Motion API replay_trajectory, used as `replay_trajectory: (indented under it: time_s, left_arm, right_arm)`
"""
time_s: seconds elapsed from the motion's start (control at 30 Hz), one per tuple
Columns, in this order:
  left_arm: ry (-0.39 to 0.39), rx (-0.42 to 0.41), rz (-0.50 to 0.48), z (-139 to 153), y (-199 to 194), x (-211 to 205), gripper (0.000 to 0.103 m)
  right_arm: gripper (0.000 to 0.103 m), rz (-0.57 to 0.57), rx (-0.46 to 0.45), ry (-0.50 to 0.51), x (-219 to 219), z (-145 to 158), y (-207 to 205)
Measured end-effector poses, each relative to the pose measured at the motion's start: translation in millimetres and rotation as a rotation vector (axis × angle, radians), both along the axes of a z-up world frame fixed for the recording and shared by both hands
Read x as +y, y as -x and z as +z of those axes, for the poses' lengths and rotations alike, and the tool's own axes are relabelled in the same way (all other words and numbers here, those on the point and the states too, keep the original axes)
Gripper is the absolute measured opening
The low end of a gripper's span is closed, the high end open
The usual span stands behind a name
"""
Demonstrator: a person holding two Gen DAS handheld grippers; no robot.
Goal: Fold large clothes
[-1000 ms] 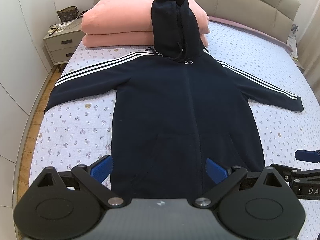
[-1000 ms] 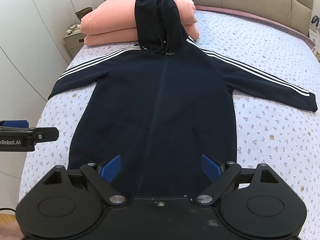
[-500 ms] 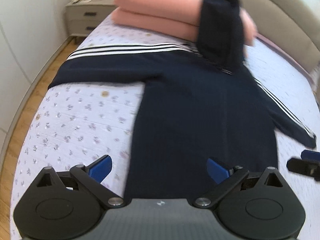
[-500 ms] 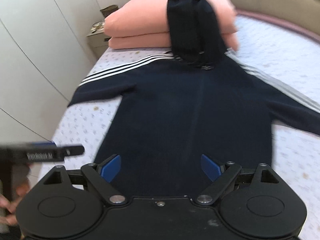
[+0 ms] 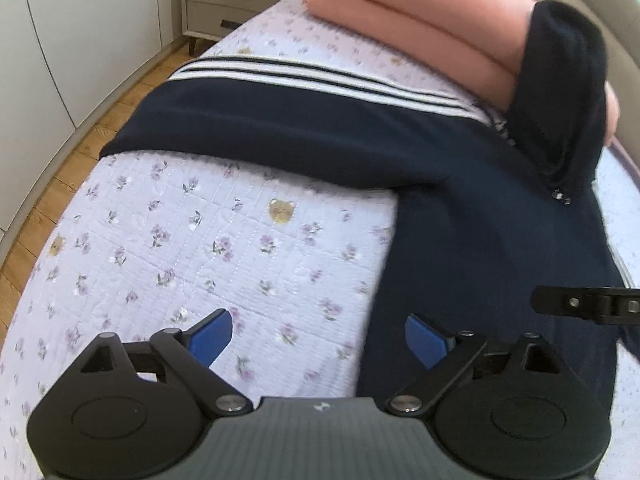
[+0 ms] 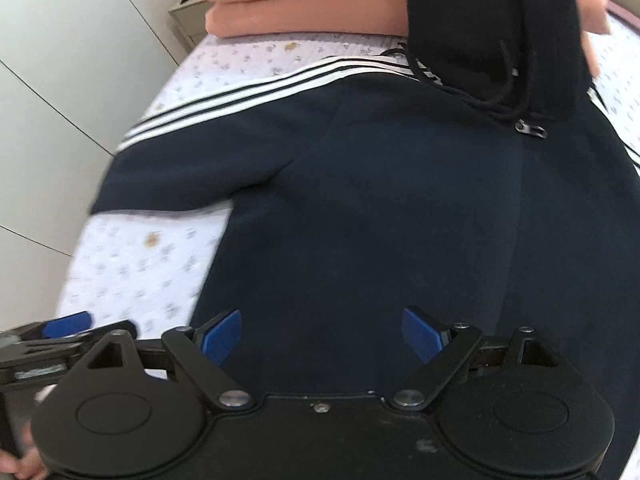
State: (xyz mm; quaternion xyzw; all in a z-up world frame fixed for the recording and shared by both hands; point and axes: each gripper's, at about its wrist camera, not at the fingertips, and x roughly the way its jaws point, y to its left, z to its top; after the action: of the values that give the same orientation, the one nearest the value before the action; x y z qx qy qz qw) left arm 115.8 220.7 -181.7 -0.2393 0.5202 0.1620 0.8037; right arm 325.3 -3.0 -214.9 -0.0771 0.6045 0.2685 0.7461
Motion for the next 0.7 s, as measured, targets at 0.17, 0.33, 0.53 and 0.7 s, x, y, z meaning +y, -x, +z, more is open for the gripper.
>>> replay_trajectory:
  time_s: [0.17,0.33,0.53,0.7]
  left_arm:
    - [-0.054,0.021,-0.047,-25,-10,7,0.095]
    - [-0.019,0.023,-0.053,-52,-12,18,0.096]
    - [-0.081,0.001,-0.102,-65,-21,16,0.103]
    - [-0.002,0.054,0.048,-63,-42,33,0.103]
  right_arm:
    - [0.103,0.030,0.003,0.040,17,-36,-12]
    - [0.103,0.029,-0.018,0.082,27,-60,-18]
    - [0.103,0.038,-0.069,0.088,28,-68,-9]
    - [0.103,-0.028,-0.136,0.043,23,-70,4]
